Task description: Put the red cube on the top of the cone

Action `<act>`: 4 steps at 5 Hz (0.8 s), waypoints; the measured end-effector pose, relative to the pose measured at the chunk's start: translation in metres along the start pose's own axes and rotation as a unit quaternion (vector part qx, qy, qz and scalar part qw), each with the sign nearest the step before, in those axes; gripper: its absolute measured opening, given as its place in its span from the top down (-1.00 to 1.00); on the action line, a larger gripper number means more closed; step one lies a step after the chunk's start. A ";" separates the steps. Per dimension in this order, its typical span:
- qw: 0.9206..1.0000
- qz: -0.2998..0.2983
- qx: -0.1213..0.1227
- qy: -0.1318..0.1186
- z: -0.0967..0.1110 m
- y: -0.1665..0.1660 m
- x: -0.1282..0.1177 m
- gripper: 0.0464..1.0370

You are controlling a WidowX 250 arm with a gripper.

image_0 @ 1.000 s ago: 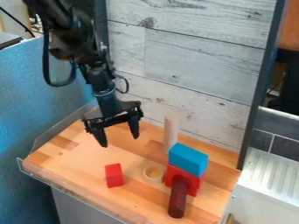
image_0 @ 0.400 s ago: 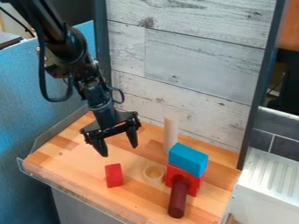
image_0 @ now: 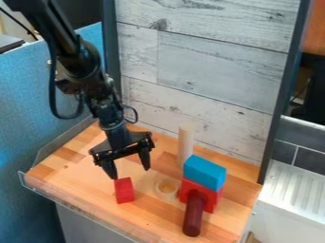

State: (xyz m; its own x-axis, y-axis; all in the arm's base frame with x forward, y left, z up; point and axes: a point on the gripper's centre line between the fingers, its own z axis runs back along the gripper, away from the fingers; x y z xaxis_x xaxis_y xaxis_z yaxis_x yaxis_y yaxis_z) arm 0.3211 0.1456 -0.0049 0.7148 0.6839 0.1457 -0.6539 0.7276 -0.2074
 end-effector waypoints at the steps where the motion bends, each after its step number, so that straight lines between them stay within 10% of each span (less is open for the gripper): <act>1: 0.998 -0.005 0.053 -0.027 -0.009 -0.003 -0.005 -0.92; 4: 0.989 0.017 0.143 -0.047 -0.013 0.001 -0.012 -0.92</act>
State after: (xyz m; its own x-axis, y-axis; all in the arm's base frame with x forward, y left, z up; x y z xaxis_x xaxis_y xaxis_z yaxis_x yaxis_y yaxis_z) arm 0.3146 0.1373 -0.0190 0.6747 0.6998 0.2348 -0.7293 0.6810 0.0662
